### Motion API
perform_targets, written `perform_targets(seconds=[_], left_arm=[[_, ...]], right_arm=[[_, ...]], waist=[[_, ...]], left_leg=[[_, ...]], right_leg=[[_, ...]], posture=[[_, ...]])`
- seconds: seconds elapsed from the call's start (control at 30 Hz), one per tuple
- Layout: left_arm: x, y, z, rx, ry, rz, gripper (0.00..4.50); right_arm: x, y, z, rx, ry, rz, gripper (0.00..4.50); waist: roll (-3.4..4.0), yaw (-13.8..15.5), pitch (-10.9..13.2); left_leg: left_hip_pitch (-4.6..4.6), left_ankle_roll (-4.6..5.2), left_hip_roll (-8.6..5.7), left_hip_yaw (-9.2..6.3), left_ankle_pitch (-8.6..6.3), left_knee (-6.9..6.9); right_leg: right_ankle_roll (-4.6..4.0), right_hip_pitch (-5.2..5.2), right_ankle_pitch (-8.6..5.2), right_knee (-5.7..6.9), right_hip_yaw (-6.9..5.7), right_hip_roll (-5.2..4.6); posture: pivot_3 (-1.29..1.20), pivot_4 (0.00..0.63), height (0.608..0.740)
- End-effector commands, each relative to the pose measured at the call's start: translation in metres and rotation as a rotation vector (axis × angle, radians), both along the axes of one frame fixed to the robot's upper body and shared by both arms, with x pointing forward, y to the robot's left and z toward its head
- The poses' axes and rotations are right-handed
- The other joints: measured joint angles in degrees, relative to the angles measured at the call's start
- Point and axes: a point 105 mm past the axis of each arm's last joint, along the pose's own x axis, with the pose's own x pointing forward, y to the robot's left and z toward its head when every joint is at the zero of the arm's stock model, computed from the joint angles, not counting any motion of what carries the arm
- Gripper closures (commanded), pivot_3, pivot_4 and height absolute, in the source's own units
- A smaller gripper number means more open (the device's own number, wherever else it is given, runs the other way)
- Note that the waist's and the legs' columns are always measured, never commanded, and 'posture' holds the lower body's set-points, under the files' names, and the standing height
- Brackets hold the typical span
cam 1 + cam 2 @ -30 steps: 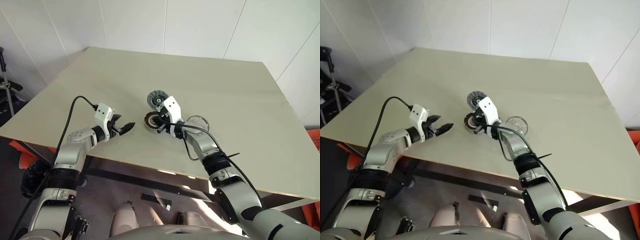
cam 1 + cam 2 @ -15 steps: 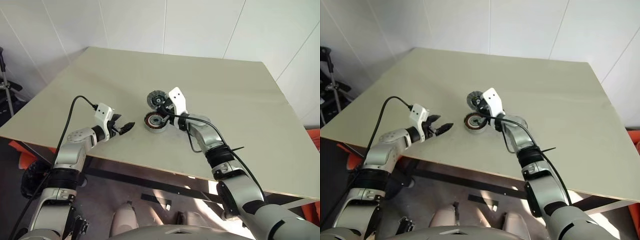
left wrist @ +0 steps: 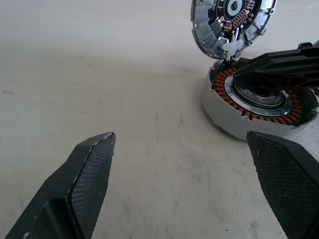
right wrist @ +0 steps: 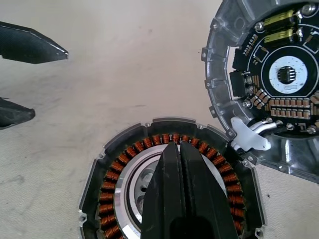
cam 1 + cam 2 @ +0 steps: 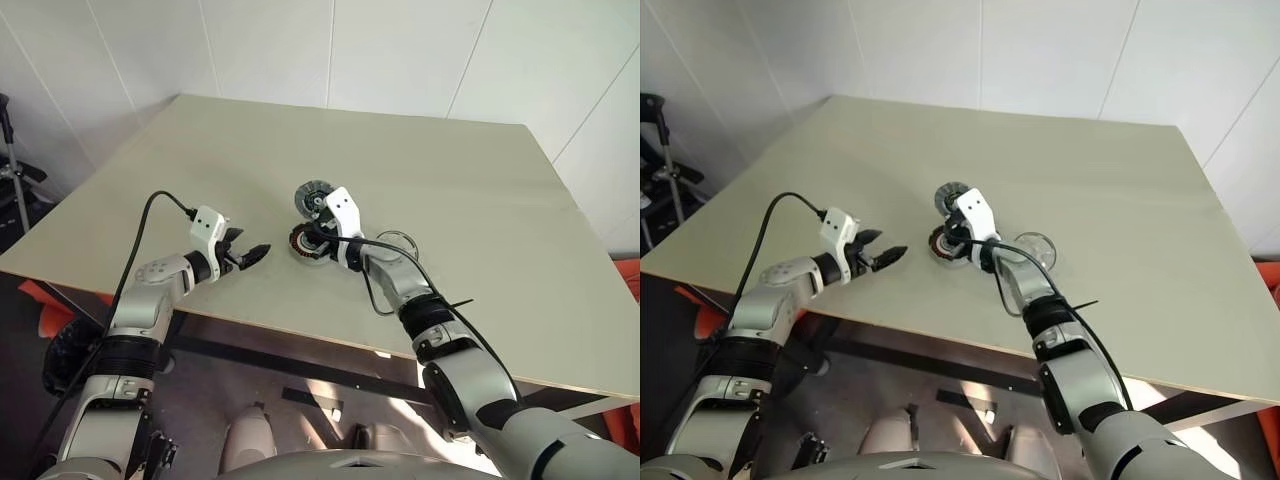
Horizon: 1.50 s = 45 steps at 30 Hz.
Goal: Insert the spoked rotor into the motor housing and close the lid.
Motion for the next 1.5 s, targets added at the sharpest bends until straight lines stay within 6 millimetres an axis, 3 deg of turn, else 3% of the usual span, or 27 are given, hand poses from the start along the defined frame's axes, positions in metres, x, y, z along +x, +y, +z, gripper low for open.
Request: perform_targets(seconds=[0.03, 0.27, 0.43, 0.63, 0.73, 0.97, 1.23, 1.5], left_arm=[[0.003, -0.001, 0.014, 0.004, -0.054, -0.008, 0.03], [0.005, -0.001, 0.016, -0.013, -0.055, 0.007, 0.03], [0.006, 0.001, 0.015, -0.019, -0.038, 0.023, 0.03], [0.007, 0.001, 0.016, -0.018, -0.034, 0.02, 0.03], [0.008, 0.0, 0.016, -0.016, -0.033, 0.014, 0.03], [0.01, -0.005, 0.015, -0.016, -0.033, 0.0, 0.03], [0.006, -0.005, 0.017, -0.043, -0.013, -0.033, 0.03], [0.005, -0.006, 0.015, -0.04, -0.011, -0.038, 0.03]], right_arm=[[0.009, -0.008, 0.017, 0.015, -0.053, -0.023, 4.49], [0.006, -0.032, 0.044, 0.043, -0.112, -0.057, 4.49], [-0.007, -0.053, 0.045, 0.019, -0.096, -0.096, 4.49], [-0.009, -0.098, 0.037, -0.078, -0.074, -0.205, 4.49], [-0.005, -0.118, 0.039, -0.103, -0.073, -0.253, 3.87], [0.009, -0.159, 0.042, -0.111, -0.059, -0.458, 1.63], [0.005, -0.2, 0.04, 0.035, 0.085, -0.577, 1.63], [-0.014, -0.205, 0.029, 0.114, 0.247, -0.495, 1.63]], waist=[[0.0, 0.0, 0.0], [0.01, 0.2, 0.0], [0.01, 0.1, 0.0], [0.02, 0.1, 0.0], [0.03, 0.2, 0.0], [0.04, 0.1, 0.0], [0.06, 0.3, 0.1], [0.08, 0.3, 0.1]], left_leg=[[-0.01, -0.01, 0.0, 0.0, 0.0, 0.01], [-0.1, -0.04, -0.02, -0.02, 0.03, 0.06], [-0.06, -0.04, 0.01, -0.02, 0.03, 0.0], [-0.05, -0.04, -0.01, -0.02, 0.03, 0.02], [-0.03, -0.03, -0.02, -0.02, 0.03, 0.02], [-0.04, -0.06, -0.02, -0.01, 0.05, 0.02], [-0.05, -0.05, -0.03, 0.0, 0.04, 0.02], [-0.03, -0.04, -0.03, 0.0, 0.04, 0.04]], right_leg=[[0.0, 0.0, 0.0, 0.0, 0.0, 0.0], [0.01, -0.03, 0.0, -0.02, -0.01, 0.0], [0.0, -0.04, 0.0, -0.02, -0.01, 0.03], [0.0, -0.02, 0.0, -0.03, 0.0, 0.01], [0.0, -0.01, 0.0, -0.02, 0.02, 0.0], [0.0, -0.04, 0.0, -0.02, 0.03, 0.02], [0.0, -0.03, -0.01, -0.03, 0.02, 0.0], [-0.01, -0.01, 0.0, -0.02, 0.02, 0.01]], posture=[[0.0, 0.0, 0.74], [0.0, 0.0, 0.74], [0.0, 0.0, 0.74], [0.0, 0.0, 0.74], [0.0, 0.0, 0.74], [0.0, 0.0, 0.74], [0.0, 0.0, 0.74], [0.0, 0.0, 0.74]])
